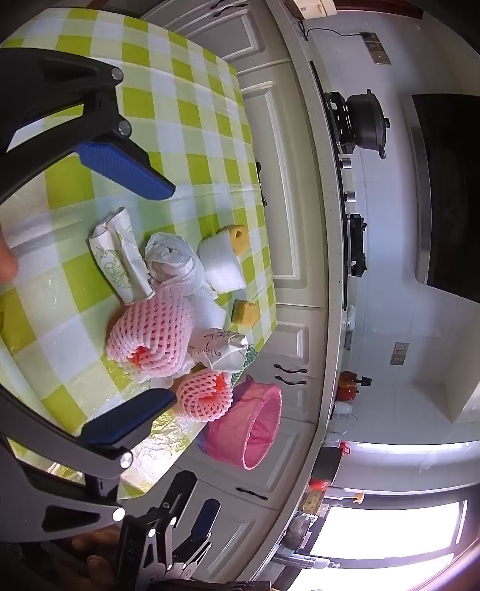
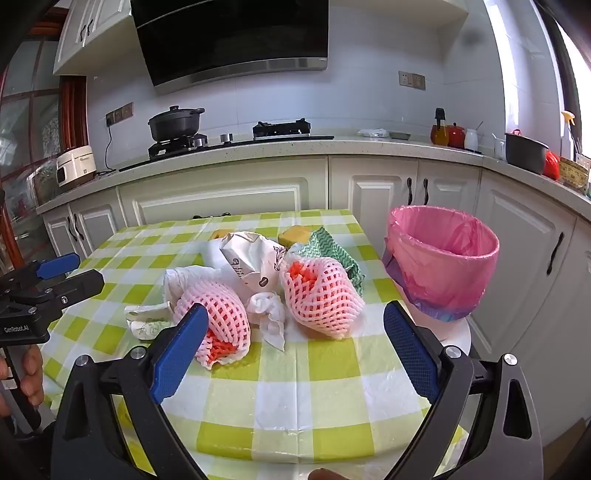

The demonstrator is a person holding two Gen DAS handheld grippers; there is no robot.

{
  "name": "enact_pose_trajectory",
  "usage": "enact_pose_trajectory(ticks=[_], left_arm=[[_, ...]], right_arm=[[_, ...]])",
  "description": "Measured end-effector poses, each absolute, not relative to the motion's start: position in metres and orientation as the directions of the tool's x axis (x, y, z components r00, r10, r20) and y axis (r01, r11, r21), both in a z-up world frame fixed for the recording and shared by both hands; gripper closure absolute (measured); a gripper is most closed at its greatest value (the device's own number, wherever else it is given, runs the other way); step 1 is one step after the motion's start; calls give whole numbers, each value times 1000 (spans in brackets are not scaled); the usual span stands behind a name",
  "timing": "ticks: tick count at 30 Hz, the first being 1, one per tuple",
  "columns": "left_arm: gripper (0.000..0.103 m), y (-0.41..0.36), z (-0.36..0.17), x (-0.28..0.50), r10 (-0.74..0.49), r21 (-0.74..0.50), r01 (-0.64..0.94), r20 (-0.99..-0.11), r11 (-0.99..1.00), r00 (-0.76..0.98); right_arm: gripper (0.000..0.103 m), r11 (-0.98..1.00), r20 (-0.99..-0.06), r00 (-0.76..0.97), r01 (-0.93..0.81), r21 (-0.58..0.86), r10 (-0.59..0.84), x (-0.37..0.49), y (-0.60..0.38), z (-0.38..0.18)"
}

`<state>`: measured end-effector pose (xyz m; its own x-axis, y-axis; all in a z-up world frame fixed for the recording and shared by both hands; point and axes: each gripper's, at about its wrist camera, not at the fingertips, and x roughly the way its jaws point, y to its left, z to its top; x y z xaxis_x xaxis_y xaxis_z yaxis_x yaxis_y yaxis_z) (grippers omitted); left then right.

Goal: Collect trash

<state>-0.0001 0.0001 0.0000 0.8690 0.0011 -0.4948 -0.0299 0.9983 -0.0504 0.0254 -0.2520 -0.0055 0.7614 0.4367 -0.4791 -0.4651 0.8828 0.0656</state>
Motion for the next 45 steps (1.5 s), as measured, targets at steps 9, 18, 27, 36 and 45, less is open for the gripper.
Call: enact_pose_trajectory(ticks=[9,18,27,36,45], left_arm=[[5,0,0,2,2,-45,-29,-503,999,864],[5,0,-1,1,-2,-47,-25,-497,999,868],[5,-1,-1,0,2,-46,-28,-494,999,869],[5,0,0,0,-1,-49,-27,-495,998,869],[4,0,-1,0,-2,-48,-26,-494,999,869]], right_arm=[[13,885,-482,761,-462,66,433,26,-252,-4],[13,883,-480,761,-465,65,436,26,-252,-5],[13,883,-479,762,-464,65,436,27,-253,-5],[13,883,-478,762,-465,64,436,27,-253,-5],[13,883,-478,763,-464,64,436,29,-255,-4]])
